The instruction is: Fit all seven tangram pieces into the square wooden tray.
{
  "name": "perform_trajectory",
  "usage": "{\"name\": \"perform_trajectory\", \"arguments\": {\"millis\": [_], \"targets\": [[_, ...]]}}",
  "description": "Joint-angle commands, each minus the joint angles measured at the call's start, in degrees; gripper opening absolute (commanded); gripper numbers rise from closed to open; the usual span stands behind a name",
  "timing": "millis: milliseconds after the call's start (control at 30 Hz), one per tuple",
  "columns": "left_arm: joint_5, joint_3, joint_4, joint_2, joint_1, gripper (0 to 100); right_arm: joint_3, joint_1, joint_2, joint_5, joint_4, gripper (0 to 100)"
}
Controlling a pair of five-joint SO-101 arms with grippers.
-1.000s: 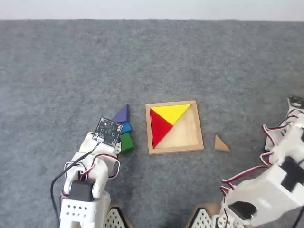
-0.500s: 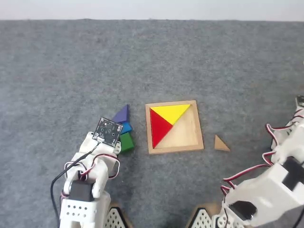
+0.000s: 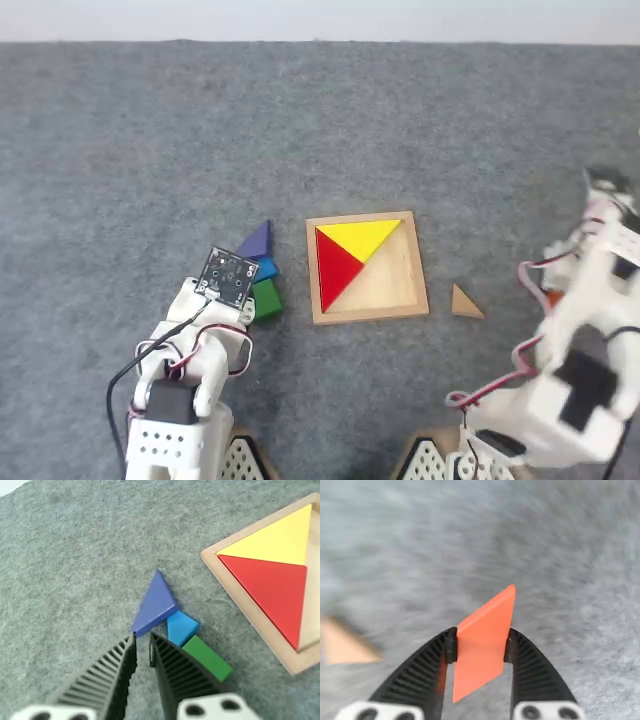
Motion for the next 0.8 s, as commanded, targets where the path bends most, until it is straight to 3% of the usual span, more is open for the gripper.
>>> {"name": "perform_trajectory", "arguments": {"millis": [0,300,467,767], "targets": [[0.44,-0.48,0.35,-0.79,-0.18,5,-2.37,-12.18,-9.54,-4.75,6.02,6.7],[0.44,-0.48,0.35,-0.79,-0.18,5,-16.44,-36.18,0.22,-19.52,12.18,6.5],[0.44,-0.48,0.35,-0.79,-0.18,5,-24.79,-42.07,12.97,-29.27,9.19,6.5],[0.44,-0.48,0.35,-0.79,-0.18,5,-37.45,-47.87,30.11,-34.02,9.45,6.5]]}}
